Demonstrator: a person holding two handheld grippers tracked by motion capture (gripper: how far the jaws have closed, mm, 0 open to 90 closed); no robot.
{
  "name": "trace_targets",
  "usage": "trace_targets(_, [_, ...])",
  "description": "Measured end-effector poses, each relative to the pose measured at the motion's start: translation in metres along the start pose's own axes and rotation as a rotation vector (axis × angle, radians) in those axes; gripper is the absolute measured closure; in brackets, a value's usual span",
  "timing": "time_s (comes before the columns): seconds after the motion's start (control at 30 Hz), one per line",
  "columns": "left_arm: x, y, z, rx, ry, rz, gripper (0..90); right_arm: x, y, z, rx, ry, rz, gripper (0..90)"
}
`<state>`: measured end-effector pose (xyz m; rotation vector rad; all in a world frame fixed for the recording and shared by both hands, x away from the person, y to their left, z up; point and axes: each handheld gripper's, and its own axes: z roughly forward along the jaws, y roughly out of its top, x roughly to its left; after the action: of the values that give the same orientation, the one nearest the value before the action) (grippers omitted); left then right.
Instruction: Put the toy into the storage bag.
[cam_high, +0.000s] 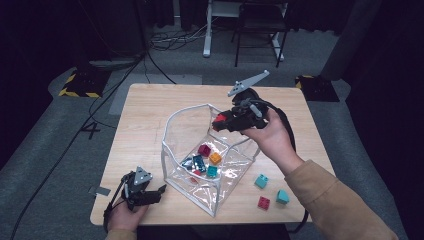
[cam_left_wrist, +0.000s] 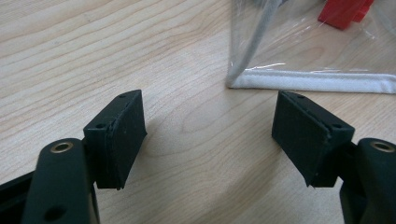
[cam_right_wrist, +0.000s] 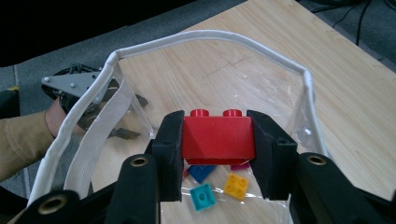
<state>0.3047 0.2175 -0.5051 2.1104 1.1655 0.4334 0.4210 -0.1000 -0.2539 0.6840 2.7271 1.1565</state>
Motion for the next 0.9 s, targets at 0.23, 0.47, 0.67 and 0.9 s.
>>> trace_targets(0.23, [0.0, 0.0, 0.0, 0.0, 0.0, 0.0, 26.2, 0.0, 0.005, 0.027, 0.044, -0.004, 0.008, 58.7])
trace_targets(0.47, [0.0, 0.0, 0.0, 0.003, -0.002, 0.001, 26.3, -0.005, 0.002, 0.052, 0.08, -0.015, 0.027, 58.7])
trace_targets(0.67, [0.0, 0.0, 0.0, 0.003, -0.002, 0.001, 26.3, -0.003, -0.005, 0.075, 0.157, -0.043, 0.049, 58.7])
trace_targets(0.9, [0.0, 0.0, 0.0, 0.0, -0.001, 0.0, 26.3, -0.002, -0.009, 0.081, 0.209, -0.054, 0.061, 58.7])
